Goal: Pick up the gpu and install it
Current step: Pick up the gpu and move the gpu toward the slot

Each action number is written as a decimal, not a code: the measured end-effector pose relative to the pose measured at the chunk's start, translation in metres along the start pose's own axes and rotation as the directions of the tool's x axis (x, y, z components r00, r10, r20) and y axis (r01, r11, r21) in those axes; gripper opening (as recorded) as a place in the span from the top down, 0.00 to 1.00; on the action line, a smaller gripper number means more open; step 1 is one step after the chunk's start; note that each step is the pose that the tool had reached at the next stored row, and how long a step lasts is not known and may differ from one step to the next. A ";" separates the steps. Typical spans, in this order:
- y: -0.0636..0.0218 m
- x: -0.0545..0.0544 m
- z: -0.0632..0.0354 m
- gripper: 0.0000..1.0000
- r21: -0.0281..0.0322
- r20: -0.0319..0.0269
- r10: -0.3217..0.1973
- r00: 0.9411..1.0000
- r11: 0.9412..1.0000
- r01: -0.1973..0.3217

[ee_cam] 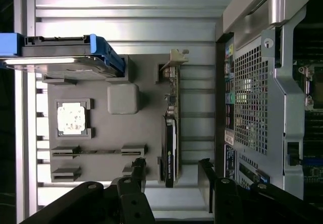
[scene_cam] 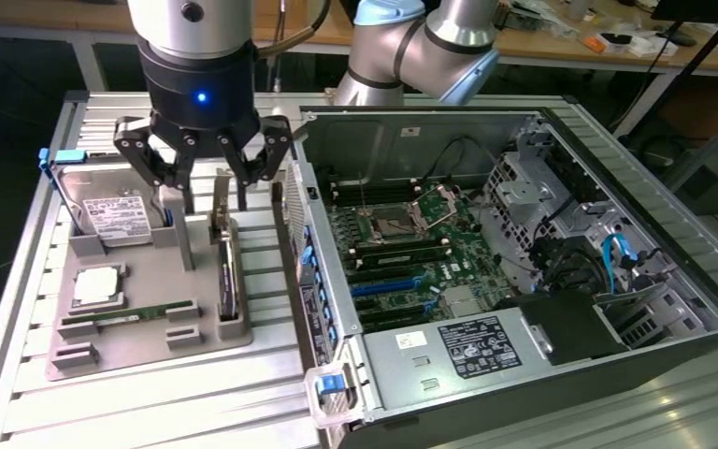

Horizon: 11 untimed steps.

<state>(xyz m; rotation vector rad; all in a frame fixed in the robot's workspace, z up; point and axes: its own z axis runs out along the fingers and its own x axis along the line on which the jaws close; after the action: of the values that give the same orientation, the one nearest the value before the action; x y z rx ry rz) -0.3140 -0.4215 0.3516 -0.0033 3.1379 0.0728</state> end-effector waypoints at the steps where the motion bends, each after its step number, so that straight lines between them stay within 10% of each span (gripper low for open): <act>1: -0.0001 0.000 0.0010 0.46 0.000 0.002 0.000 1.000 1.000 0.000; 11: -0.0009 0.000 0.0162 0.46 0.000 0.007 -0.042 0.999 0.999 0.042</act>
<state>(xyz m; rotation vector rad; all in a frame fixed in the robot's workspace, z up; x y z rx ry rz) -0.3141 -0.4217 0.3354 -0.0693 3.1293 0.0730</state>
